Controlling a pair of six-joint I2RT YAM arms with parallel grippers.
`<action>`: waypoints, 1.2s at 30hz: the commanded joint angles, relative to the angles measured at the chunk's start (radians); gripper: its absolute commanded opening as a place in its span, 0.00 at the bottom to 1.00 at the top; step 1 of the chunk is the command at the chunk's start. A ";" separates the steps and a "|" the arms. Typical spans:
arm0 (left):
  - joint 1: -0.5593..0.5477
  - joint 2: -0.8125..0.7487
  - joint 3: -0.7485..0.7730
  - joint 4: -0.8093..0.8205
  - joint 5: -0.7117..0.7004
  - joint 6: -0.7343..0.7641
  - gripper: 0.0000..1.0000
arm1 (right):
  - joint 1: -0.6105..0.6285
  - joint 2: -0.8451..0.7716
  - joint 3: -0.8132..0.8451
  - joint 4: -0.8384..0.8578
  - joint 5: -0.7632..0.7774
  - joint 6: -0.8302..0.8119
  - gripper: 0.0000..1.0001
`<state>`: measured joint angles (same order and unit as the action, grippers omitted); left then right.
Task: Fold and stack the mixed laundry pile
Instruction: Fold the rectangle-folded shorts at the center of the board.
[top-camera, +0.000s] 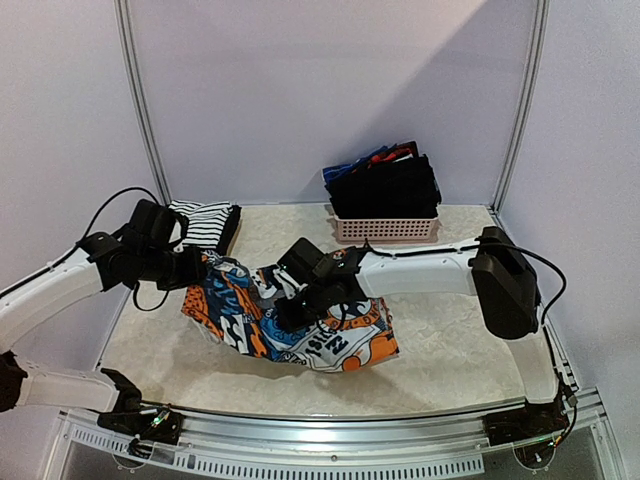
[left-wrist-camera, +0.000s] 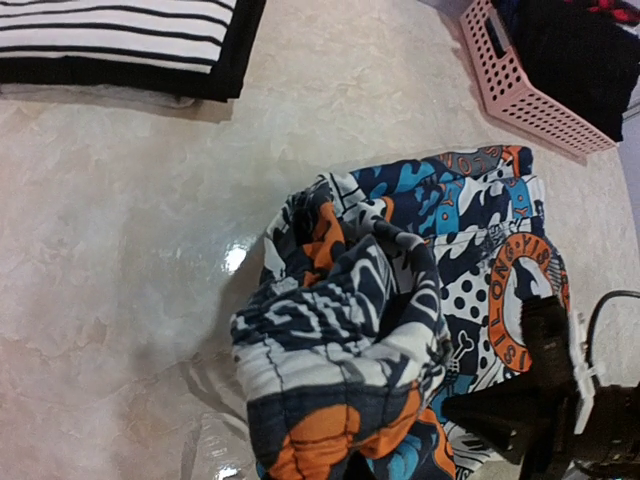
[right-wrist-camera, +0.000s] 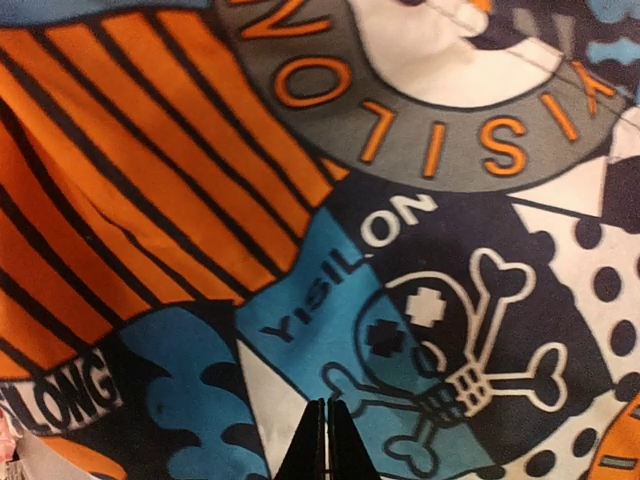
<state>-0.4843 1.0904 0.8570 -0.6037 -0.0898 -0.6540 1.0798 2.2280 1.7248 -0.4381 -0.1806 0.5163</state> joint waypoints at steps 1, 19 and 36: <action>-0.038 0.054 0.089 -0.017 0.006 -0.027 0.00 | 0.015 0.059 0.057 0.039 -0.062 0.015 0.04; -0.145 0.195 0.411 -0.244 -0.086 0.033 0.00 | 0.014 0.219 0.264 0.242 -0.209 0.103 0.05; -0.297 0.506 0.636 -0.325 -0.275 0.035 0.00 | -0.049 -0.179 -0.347 0.345 0.081 0.130 0.12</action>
<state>-0.7502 1.5497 1.4345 -0.9234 -0.3275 -0.6132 1.0435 2.1582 1.4368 -0.1394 -0.1951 0.6392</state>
